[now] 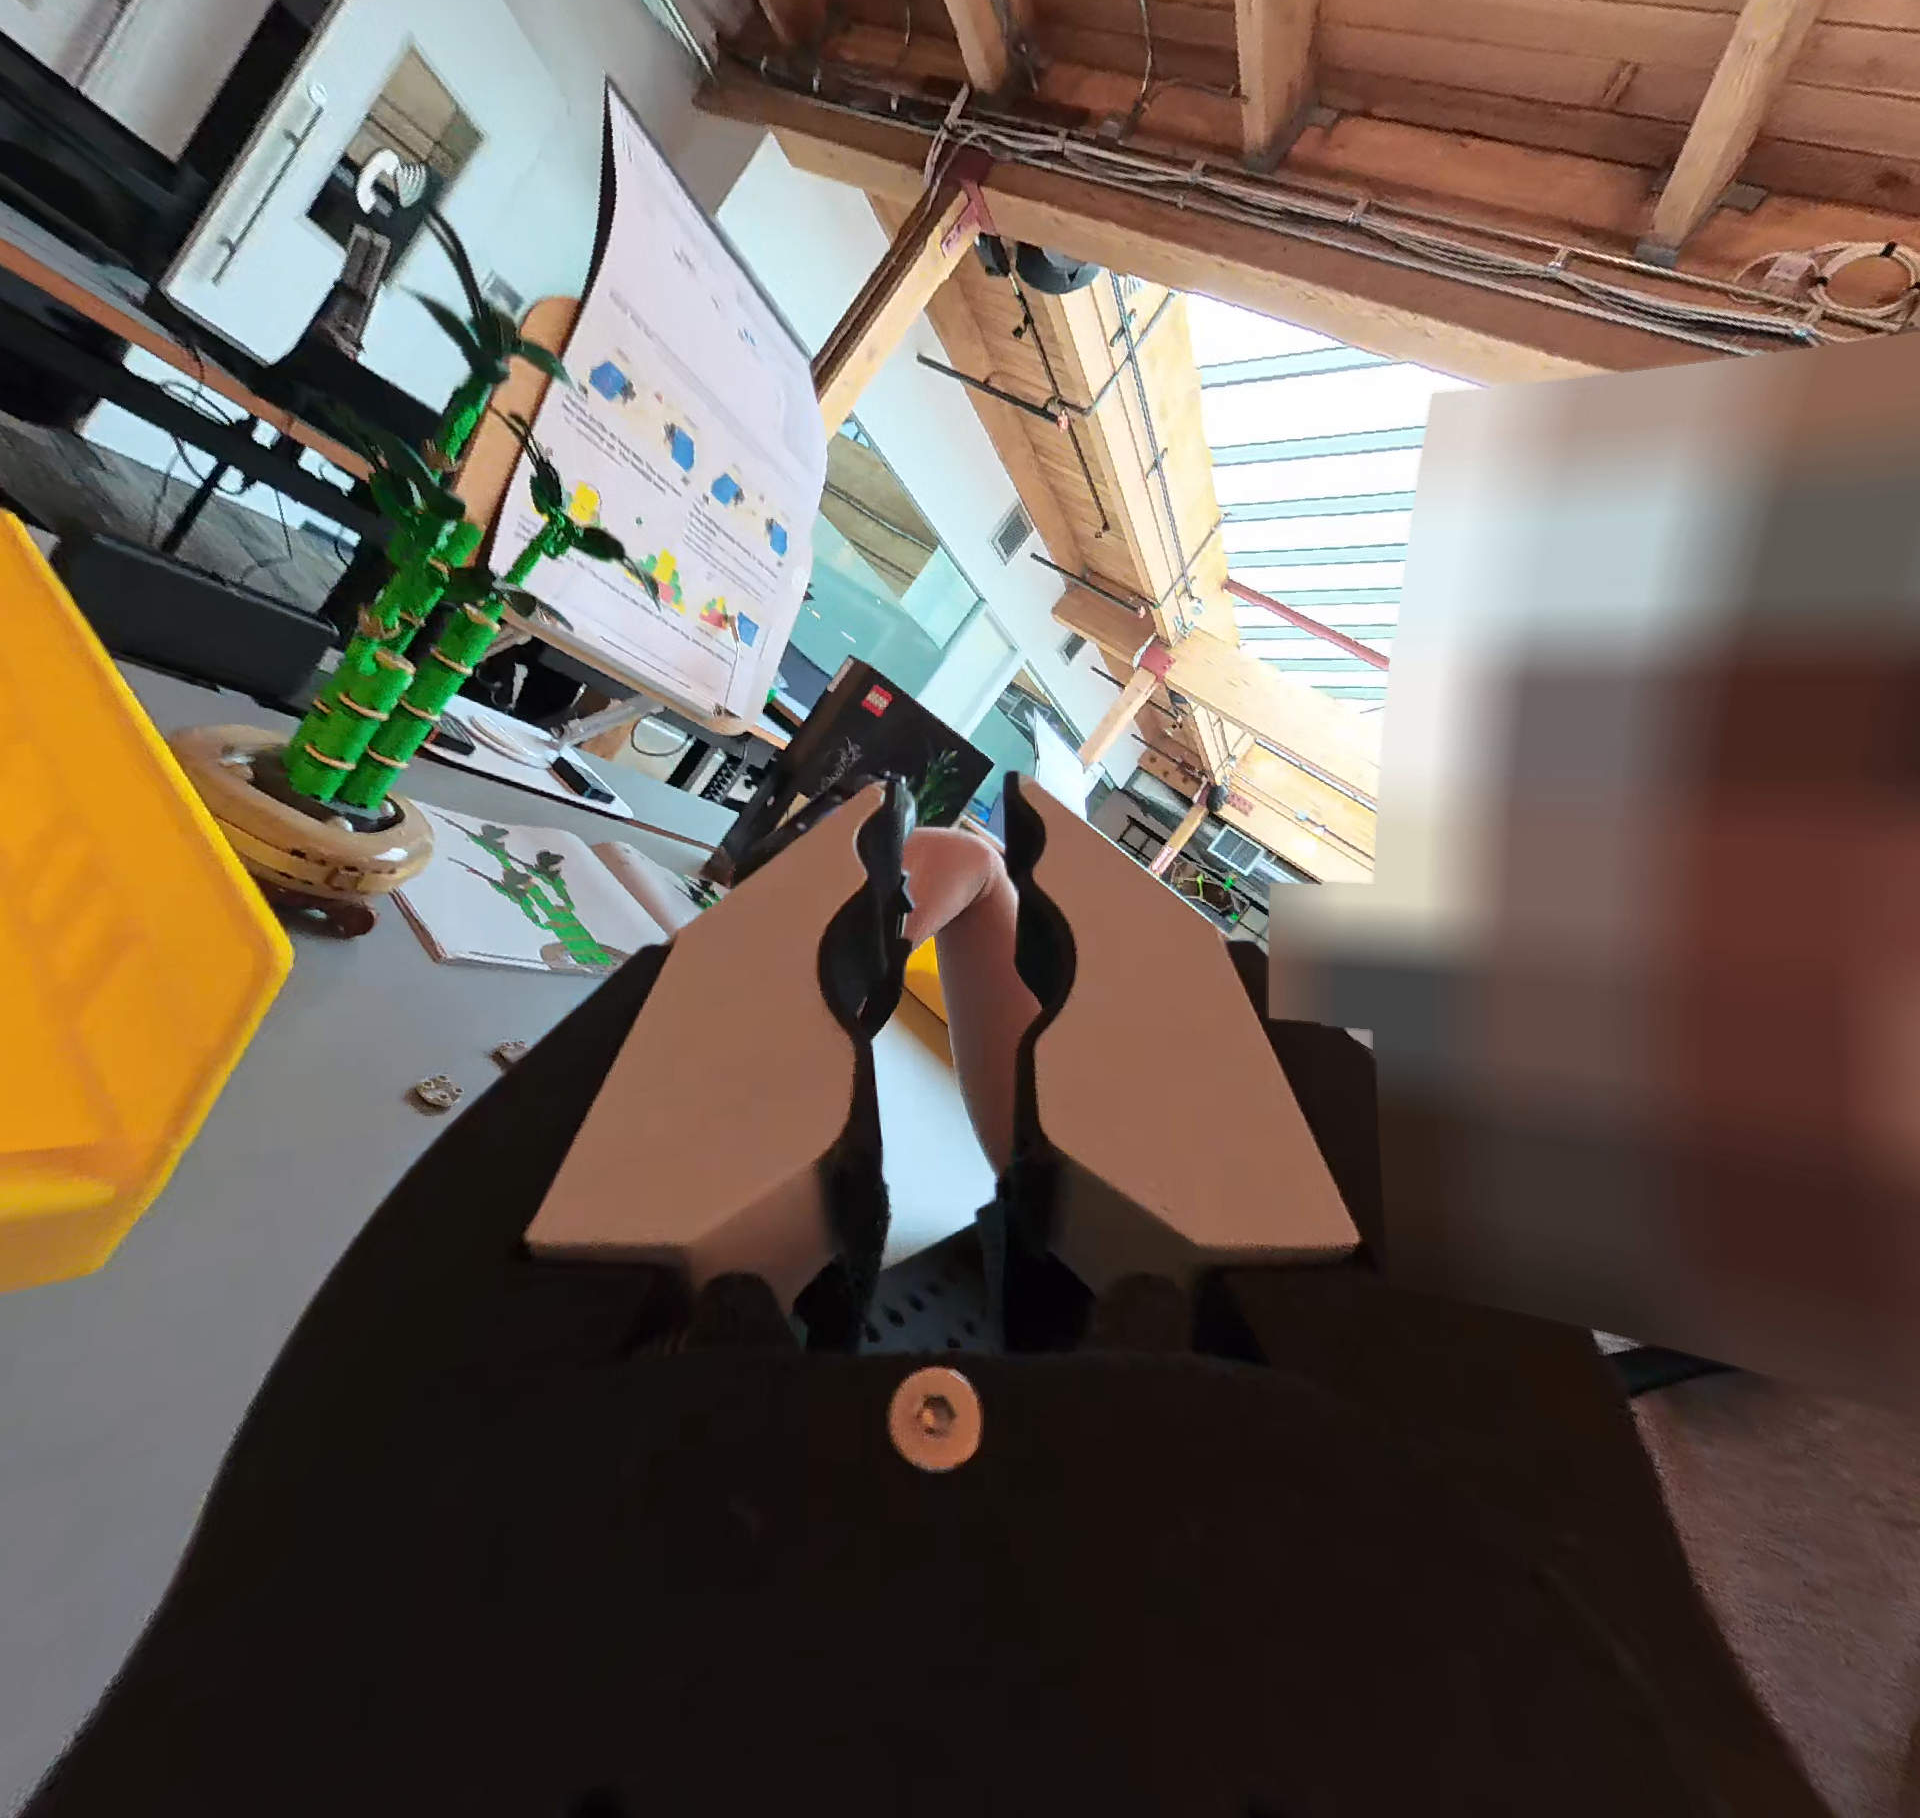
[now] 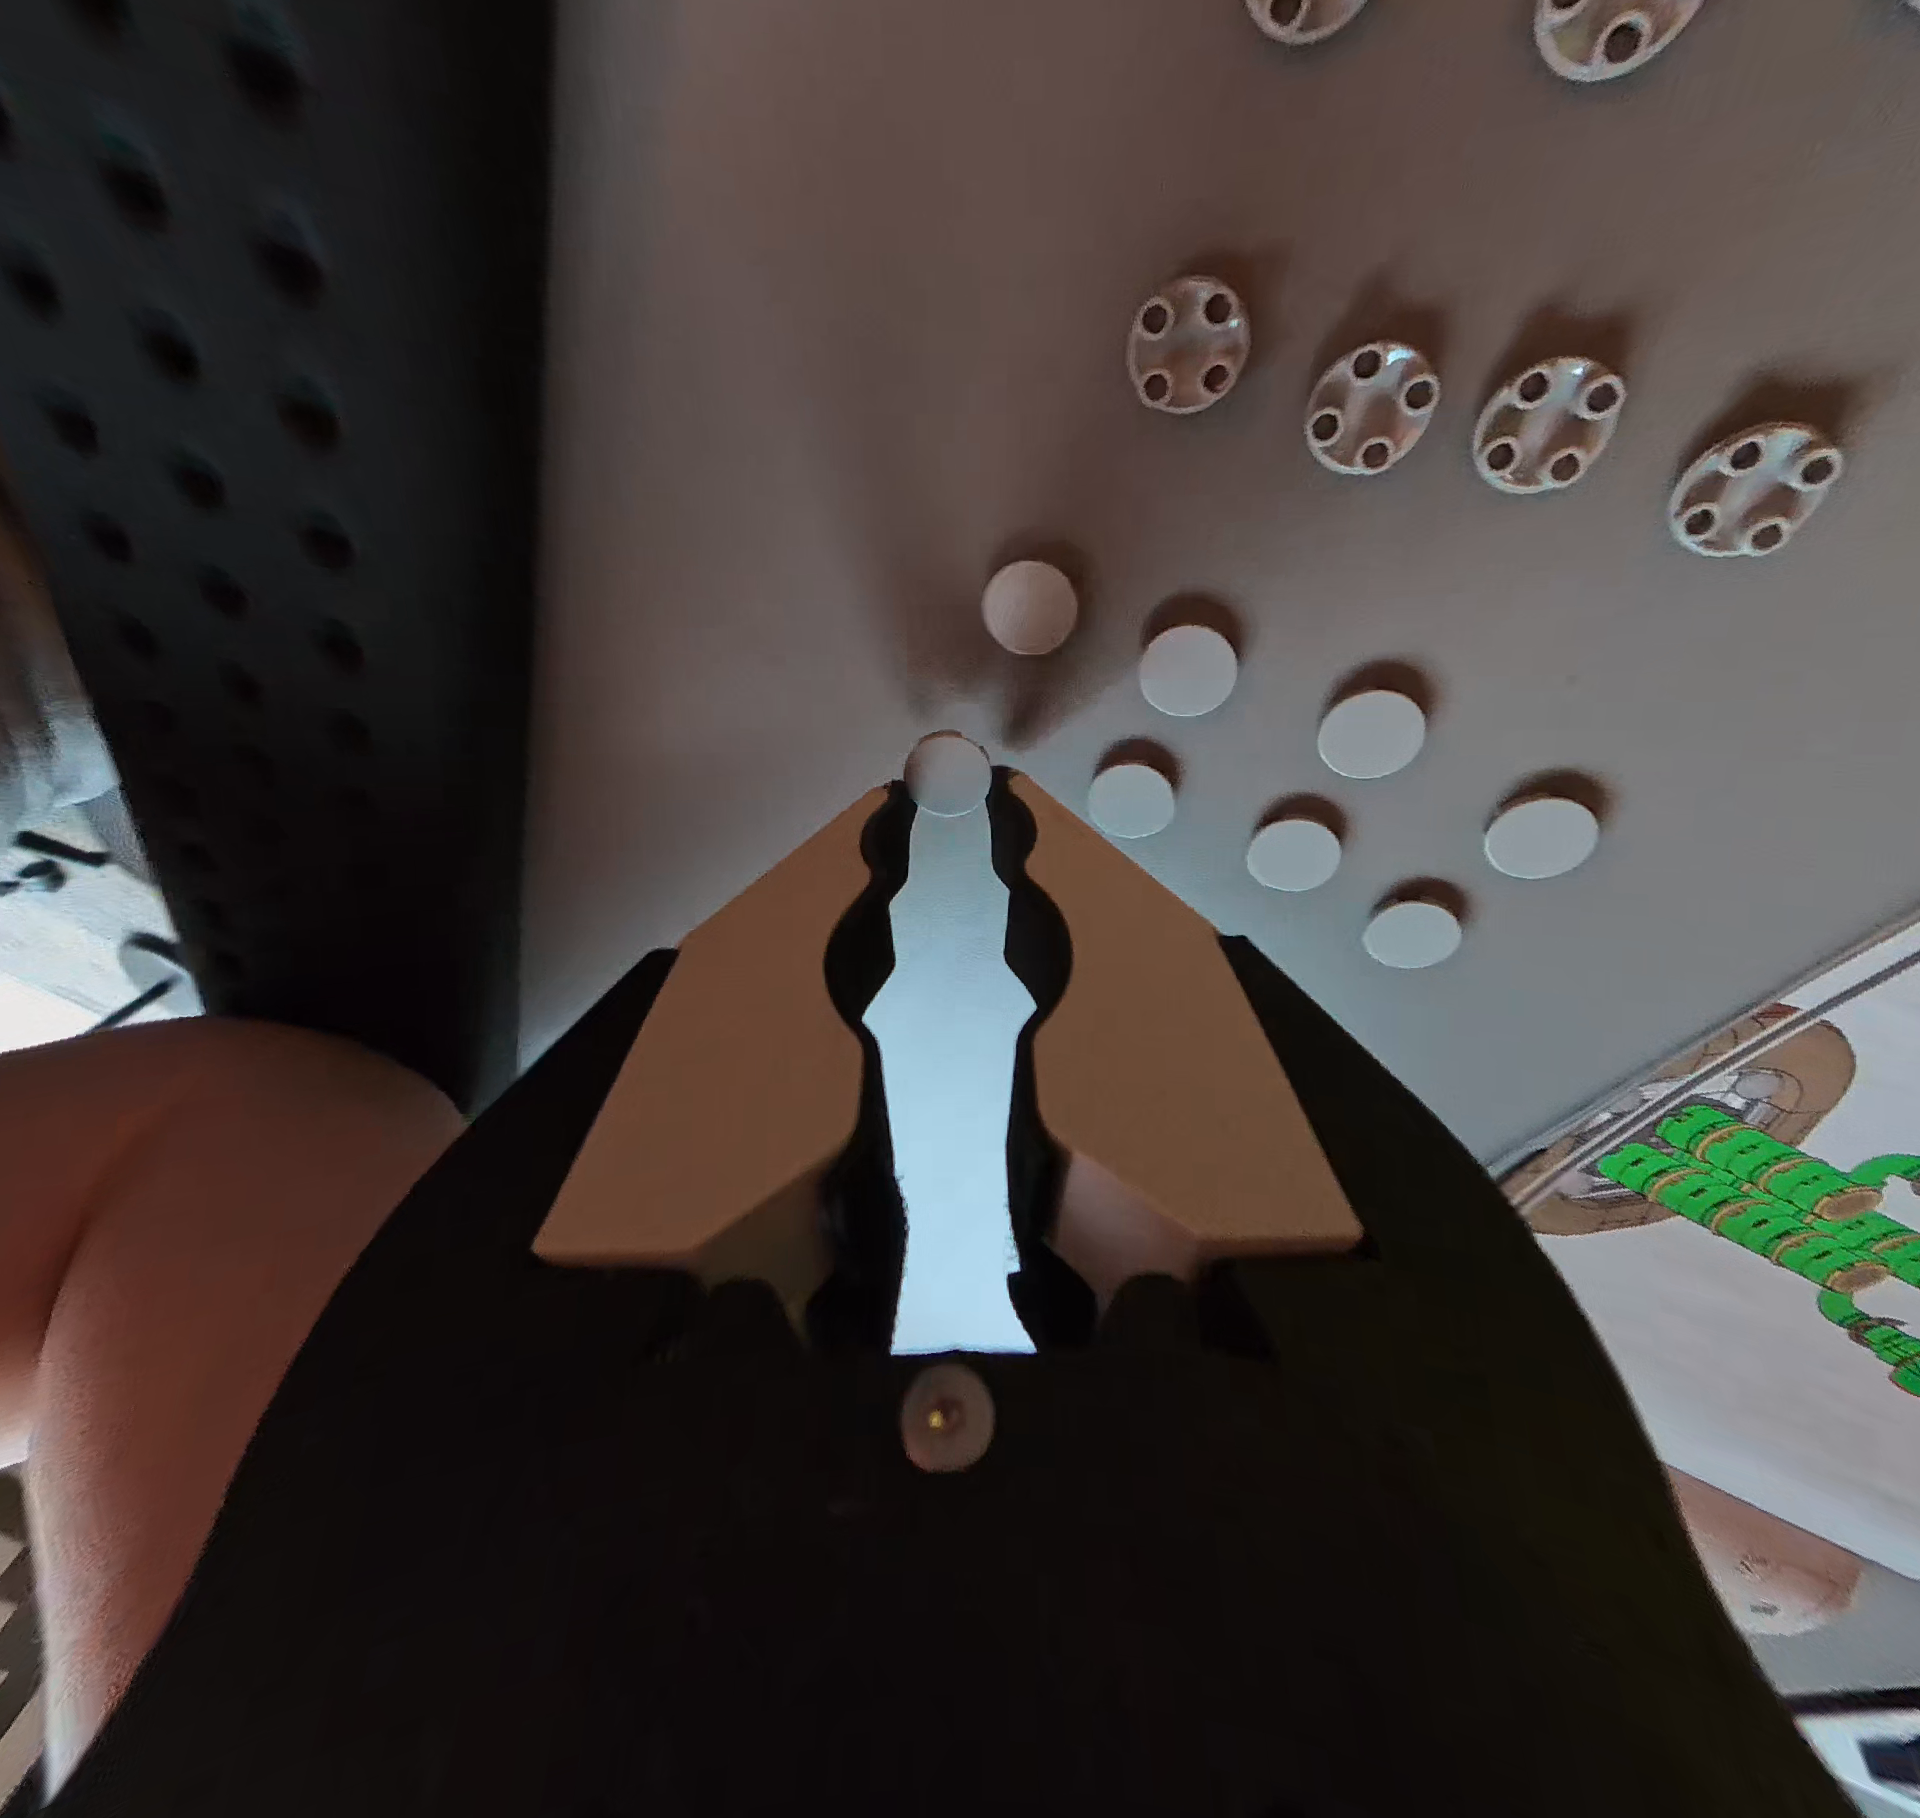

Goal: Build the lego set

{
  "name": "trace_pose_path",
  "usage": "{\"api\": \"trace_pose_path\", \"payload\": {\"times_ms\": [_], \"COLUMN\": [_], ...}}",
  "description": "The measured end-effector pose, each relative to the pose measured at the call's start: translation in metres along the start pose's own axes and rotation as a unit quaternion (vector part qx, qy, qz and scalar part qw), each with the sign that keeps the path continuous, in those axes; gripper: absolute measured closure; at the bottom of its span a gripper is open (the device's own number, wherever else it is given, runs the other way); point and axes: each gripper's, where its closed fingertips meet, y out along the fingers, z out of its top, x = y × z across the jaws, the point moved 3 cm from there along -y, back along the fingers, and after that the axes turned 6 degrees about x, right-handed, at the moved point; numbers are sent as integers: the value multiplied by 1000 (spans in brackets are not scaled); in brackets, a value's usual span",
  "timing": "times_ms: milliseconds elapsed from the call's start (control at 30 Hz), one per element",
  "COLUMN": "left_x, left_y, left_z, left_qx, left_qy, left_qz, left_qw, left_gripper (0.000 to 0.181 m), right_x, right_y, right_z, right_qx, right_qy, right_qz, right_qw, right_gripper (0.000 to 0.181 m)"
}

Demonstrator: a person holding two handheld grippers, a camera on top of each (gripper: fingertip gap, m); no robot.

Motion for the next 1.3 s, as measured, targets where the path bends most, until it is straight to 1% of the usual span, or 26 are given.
{"api": "trace_pose_path", "payload": {"times_ms": [67,167,300,367,433,533,600,667,733,767,833,900,967,1000,1033,1067,1100,1133,1167,1200,1233,1300], "left_x": [4,8,8,9,11,16,19,22,24,24,24,26,28,30,33,38,44,50,55,59,59,50], "left_y": [-4,-7,-7,-5,-4,-3,-3,-3,-2,0,5,15,29,36,44,51,59,67,74,83,91,110], "left_z": [6,13,13,11,11,12,14,16,20,22,29,35,42,47,54,63,73,82,90,97,103,115], "left_qx": [6,27,20,13,11,8,10,14,17,17,14,8,-4,-6,-1,11,26,39,46,49,45,10], "left_qy": [10,29,34,40,50,55,61,73,90,101,136,188,254,288,319,347,372,397,421,442,462,500], "left_qz": [-1,-1,8,9,10,6,3,1,2,6,18,33,48,56,61,62,58,48,37,28,27,51], "left_qw": [1000,999,999,999,999,998,998,997,996,995,990,982,966,956,946,936,926,916,905,895,885,864], "left_gripper": [166,173,166,165,165,164,164,163,160,159,157,154,150,147,146,146,146,146,146,146,146,144], "right_x": [3,5,4,5,6,5,-1,-6,-7,-5,-4,-6,-14,-17,-21,-26,-31,-34,-35,-34,-32,-27], "right_y": [3,3,3,3,1,-5,-19,-40,-70,-87,-128,-173,-217,-238,-258,-275,-288,-298,-307,-313,-317,-324], "right_z": [0,2,3,3,3,1,0,0,-1,-1,-1,-1,-5,-8,-13,-18,-23,-28,-32,-37,-40,-45], "right_qx": [-8,-11,-15,-14,-8,-2,24,83,157,199,294,397,494,537,577,618,652,679,697,708,712,716], "right_qy": [1,9,33,44,46,50,49,39,25,14,-17,-47,-72,-80,-86,-90,-92,-91,-83,-71,-64,-45], "right_qz": [-8,-13,-9,-7,-12,-12,-5,-13,-50,-83,-157,-236,-294,-325,-350,-368,-375,-379,-385,-393,-399,-427], "right_qw": [1000,1000,999,999,999,999,999,996,986,976,943,886,815,775,733,689,653,622,599,583,574,551], "right_gripper": [166,166,165,163,156,156,161,163,164,163,163,163,155,153,146,133,121,110,100,91,85,82]}}
